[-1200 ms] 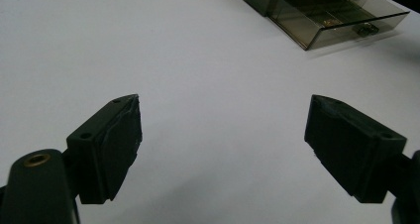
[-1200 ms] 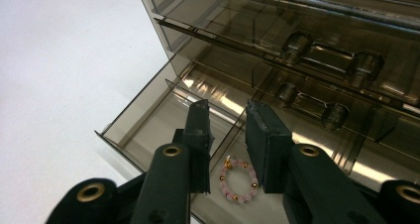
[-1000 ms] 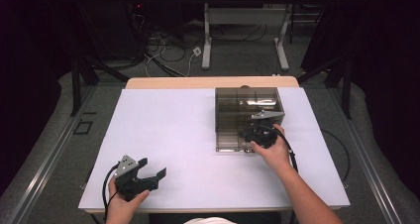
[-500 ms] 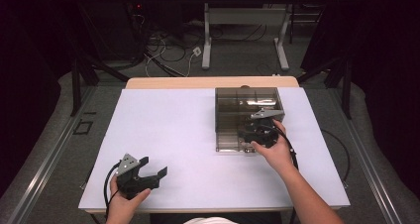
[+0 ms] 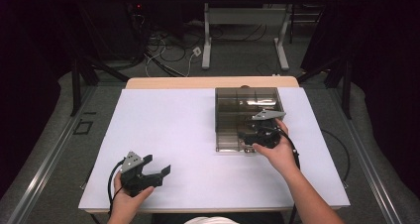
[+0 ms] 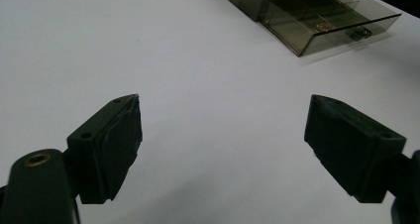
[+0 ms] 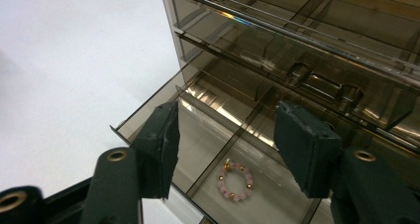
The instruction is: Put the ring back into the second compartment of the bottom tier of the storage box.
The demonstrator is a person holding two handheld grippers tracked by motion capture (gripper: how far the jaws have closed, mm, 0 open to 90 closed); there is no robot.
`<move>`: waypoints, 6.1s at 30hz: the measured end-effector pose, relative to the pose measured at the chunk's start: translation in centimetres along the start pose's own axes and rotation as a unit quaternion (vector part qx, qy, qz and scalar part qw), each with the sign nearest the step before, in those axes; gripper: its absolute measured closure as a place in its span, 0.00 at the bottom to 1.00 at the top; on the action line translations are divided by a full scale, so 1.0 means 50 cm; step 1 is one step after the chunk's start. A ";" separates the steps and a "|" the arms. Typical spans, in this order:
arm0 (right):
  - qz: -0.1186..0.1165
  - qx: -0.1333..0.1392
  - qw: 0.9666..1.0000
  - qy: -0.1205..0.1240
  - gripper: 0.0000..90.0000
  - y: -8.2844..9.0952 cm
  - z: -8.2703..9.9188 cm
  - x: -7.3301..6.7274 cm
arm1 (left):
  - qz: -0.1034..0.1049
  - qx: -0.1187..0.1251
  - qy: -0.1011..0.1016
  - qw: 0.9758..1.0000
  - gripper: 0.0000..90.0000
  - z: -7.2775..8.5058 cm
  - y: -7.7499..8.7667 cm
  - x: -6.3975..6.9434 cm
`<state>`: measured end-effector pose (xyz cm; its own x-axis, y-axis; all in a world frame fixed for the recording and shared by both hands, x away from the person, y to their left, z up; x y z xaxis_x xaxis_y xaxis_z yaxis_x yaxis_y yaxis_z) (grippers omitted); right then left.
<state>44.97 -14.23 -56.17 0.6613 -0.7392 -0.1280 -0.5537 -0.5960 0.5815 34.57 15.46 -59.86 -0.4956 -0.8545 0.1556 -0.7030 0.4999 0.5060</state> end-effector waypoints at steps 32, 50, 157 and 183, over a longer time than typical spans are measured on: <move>-0.012 0.055 0.998 0.002 0.46 0.086 0.002 -0.008 | -0.020 -0.010 0.011 1.000 0.17 0.018 0.006 -0.013; -0.020 0.059 0.997 -0.044 0.43 0.102 0.074 0.012 | -0.015 -0.011 0.008 1.000 0.17 0.017 -0.004 -0.006; 0.093 -0.046 0.986 -0.130 1.00 0.048 0.188 0.070 | -0.004 -0.007 -0.007 1.000 0.17 0.008 -0.002 0.005; 0.090 -0.047 0.984 -0.145 1.00 0.044 0.179 0.074 | -0.006 -0.008 -0.005 1.000 0.17 0.010 0.000 0.000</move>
<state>41.67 -21.06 -62.58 0.3768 -0.8968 -0.2321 -0.5906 -0.4256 0.6856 34.30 15.51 -60.31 -0.4929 -0.8586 0.1410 -0.7004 0.4877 0.5212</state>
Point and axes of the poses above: each handheld gripper's, and its own axes: y roughly backward along the jaws, z roughly out of its underside, x roughly to its right, the point moved 10 cm from there along -y, roughly forward along the jaws, and after that the axes turned 5 degrees about -z, right-handed, at the moved point
